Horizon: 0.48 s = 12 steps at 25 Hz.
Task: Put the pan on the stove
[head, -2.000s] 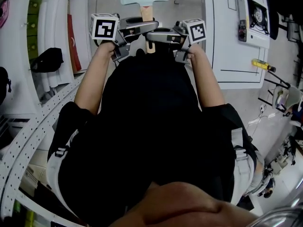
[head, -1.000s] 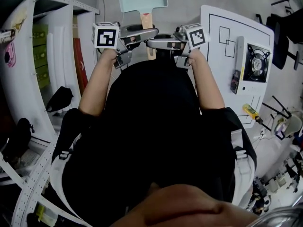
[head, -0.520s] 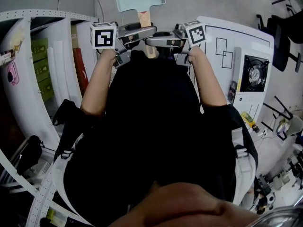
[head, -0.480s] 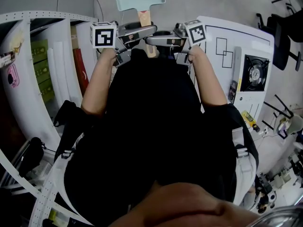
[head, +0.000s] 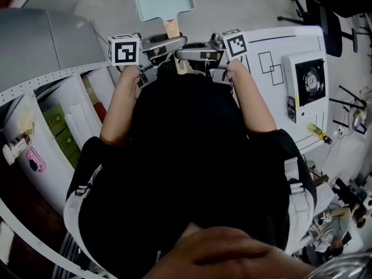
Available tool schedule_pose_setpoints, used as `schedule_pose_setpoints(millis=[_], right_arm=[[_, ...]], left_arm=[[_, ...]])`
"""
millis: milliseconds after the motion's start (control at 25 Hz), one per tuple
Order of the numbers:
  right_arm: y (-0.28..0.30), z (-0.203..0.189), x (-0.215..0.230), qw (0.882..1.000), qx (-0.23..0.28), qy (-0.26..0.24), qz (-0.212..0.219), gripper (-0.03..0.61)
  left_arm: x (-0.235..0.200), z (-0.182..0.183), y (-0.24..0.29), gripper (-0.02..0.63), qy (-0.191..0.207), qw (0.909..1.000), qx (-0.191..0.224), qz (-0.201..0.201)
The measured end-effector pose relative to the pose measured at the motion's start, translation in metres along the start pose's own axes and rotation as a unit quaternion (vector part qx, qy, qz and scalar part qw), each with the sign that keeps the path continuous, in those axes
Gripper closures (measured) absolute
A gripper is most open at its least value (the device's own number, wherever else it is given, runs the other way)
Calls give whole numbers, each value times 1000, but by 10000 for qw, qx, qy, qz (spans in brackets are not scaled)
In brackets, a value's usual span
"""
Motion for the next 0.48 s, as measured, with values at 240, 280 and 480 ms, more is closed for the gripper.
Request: schedule_pose_setpoints(millis=[240,280,480], right_arm=[[-10,34,-10,9921,1182,-410,-43,420],[-14,37,-14,9889,1402,-486,-27,422],[-33,40,-25,9677,2277,-1056,-254,425]], left_arm=[[-28,62,30,399,364,9913,-1051,-698],[-29,70,39,399,460,9877,-1231,-842],[-31,100,77,399,837,9651,-1939,-1549]])
Point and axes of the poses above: the fingertips, and each gripper's own axes: y forward along the fingers, x to its right, z out of its top, the point moved 9 cm from there along -y, backward along the fingers, and after that the axes turned 11 degrees about y, right-handed, at the moved point
